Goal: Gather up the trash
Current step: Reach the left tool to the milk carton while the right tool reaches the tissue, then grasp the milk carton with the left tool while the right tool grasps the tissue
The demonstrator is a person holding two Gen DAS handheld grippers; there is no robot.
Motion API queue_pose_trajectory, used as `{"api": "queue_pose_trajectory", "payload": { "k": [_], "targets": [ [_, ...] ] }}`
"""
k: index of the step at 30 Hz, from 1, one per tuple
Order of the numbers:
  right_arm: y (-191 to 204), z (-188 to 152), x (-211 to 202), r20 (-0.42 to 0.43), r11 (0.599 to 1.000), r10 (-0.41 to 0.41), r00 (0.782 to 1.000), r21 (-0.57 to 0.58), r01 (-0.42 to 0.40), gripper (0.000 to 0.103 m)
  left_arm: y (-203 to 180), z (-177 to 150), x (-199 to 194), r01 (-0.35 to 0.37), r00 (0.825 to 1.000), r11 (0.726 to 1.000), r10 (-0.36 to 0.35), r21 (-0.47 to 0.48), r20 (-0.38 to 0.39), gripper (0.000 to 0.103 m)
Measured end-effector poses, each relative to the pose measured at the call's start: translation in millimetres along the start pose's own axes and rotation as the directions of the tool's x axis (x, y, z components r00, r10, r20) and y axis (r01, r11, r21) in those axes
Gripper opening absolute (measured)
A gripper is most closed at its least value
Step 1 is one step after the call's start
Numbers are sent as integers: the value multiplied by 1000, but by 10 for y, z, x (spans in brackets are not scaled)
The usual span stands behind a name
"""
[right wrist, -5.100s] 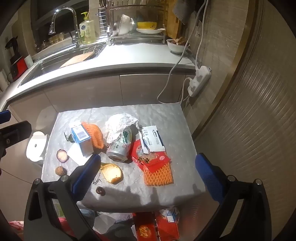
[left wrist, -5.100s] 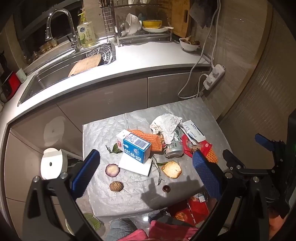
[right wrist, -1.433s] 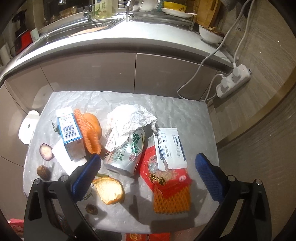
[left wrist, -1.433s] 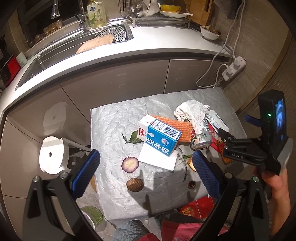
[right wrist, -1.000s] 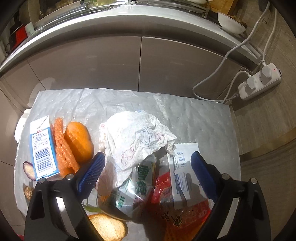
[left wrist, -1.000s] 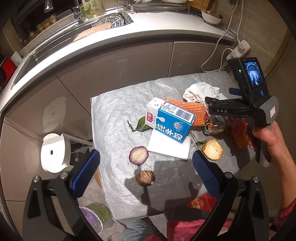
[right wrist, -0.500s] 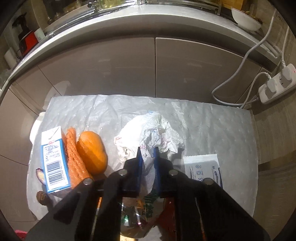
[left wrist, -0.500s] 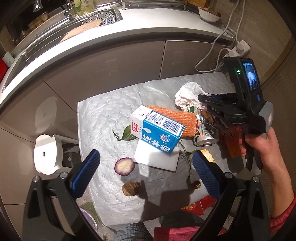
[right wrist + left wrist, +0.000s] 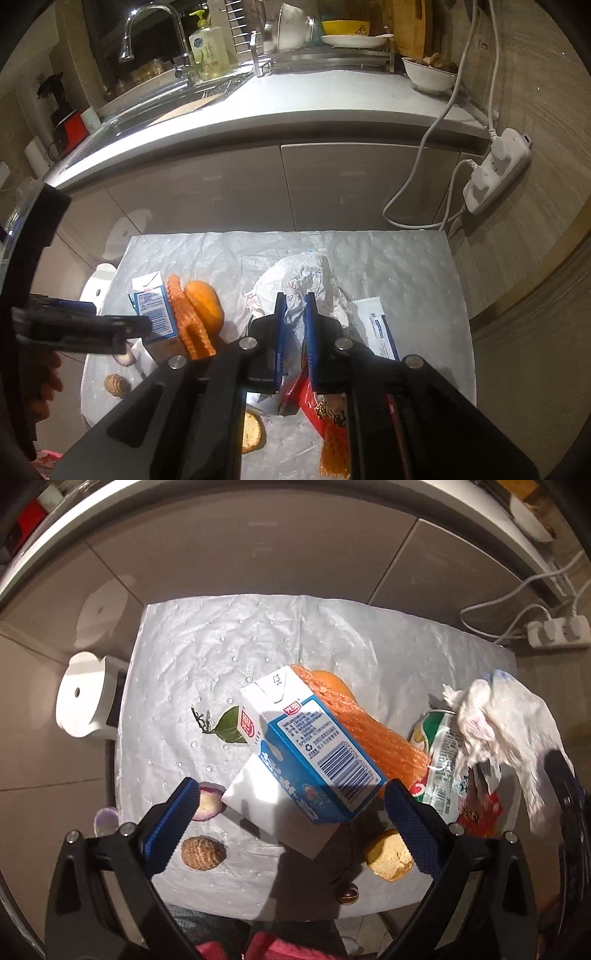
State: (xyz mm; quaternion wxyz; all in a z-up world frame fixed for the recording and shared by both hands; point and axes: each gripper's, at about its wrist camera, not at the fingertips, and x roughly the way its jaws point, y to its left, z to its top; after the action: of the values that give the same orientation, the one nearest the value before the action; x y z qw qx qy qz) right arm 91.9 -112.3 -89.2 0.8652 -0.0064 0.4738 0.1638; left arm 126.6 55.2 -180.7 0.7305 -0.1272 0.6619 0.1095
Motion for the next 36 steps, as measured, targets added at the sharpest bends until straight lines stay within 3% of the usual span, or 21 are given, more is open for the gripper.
{"api": "queue_pose_trajectory", "payload": {
  "k": [6,13,18,22,24,29,33,36],
  "targets": [
    [-150,-104,-95,-2,998,25,1000,50,-24,11,-59,108,231,-18,995,998,11,-68,-100,90],
    [-235,-175,-125,-5,996,51,999,77,-50,11,35,125,285,91,984,982,-114,-165,-136,69],
    [-224,-167,-113,-5,995,69,998,67,-69,11,96,150,309,108,977,972,-143,-208,-160,69],
    [-209,-154,-111,-4,995,76,997,60,-75,11,53,262,275,105,975,964,-148,-243,-166,84],
    [-210,-149,-106,-2,995,79,997,59,-79,11,18,356,282,97,978,966,-137,-239,-159,84],
    [-223,-161,-97,-3,995,82,997,63,-81,11,-81,386,422,68,974,975,-111,-211,-198,84],
    [-305,-190,-114,-3,994,75,997,79,-75,11,-25,319,521,88,964,969,-142,-232,-226,73],
    [-407,-211,-111,-5,991,75,997,108,-74,11,81,272,563,110,958,960,-171,-256,-230,72]
  ]
}}
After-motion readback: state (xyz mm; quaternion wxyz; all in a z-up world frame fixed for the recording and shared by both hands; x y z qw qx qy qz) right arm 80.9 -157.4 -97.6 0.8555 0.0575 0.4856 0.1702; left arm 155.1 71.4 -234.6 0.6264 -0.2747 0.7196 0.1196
